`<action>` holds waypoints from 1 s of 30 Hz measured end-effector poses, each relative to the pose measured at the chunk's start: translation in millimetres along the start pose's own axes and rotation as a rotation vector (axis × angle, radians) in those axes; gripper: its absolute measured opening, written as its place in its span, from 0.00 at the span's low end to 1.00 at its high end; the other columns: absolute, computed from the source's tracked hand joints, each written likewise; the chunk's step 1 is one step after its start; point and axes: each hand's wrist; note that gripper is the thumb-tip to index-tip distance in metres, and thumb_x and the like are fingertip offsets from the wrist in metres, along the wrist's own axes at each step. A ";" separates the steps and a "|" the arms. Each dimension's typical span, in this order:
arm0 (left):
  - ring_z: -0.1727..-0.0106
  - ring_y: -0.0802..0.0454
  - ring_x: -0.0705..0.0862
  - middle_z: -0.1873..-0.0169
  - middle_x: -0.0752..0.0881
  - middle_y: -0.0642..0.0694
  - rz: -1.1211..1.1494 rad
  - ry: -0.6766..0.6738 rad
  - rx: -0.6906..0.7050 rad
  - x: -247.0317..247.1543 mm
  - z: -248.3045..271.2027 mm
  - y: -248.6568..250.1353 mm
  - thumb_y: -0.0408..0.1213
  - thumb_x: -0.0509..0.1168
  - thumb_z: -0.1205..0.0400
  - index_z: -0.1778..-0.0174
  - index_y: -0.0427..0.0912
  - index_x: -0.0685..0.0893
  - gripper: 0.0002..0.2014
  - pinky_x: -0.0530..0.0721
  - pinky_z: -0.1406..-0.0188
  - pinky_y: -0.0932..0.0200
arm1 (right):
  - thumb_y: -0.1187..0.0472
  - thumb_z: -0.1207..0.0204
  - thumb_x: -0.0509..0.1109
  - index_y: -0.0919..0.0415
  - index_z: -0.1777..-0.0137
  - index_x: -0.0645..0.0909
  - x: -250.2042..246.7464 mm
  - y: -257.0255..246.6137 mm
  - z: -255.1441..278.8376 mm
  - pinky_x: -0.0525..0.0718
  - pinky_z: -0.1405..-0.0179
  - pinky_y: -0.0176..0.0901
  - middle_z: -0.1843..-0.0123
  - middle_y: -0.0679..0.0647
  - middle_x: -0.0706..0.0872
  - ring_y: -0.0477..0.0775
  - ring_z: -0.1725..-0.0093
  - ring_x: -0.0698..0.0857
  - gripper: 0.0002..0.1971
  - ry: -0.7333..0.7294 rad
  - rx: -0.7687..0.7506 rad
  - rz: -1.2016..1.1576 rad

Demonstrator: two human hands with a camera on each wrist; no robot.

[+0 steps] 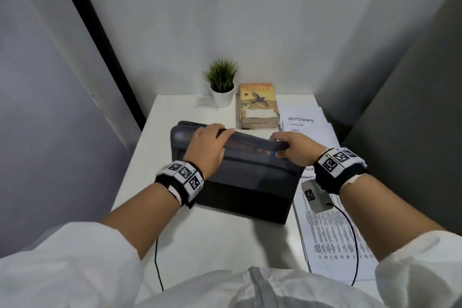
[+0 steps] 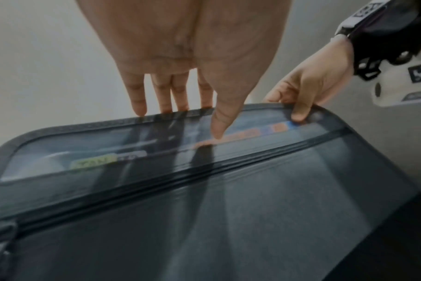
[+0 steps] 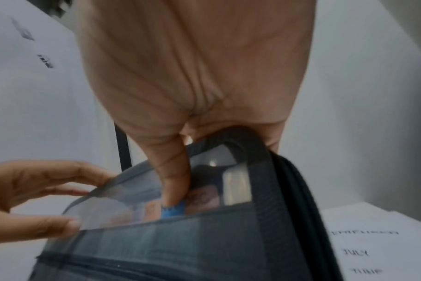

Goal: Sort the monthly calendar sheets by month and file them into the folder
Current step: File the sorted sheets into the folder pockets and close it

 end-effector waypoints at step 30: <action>0.62 0.36 0.84 0.61 0.86 0.39 -0.236 -0.169 -0.246 12.7 9.9 62.7 0.31 0.63 0.21 0.41 0.42 0.71 0.14 0.71 0.73 0.52 | 0.53 0.33 0.82 0.75 0.20 0.42 95.3 226.1 207.6 0.74 0.29 0.49 0.21 0.67 0.66 0.63 0.24 0.72 0.58 -0.034 1.170 -0.237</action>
Point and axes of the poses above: each hand's wrist, its own z-axis away from the middle knuckle, its own x-axis out of the palm, y = z × x
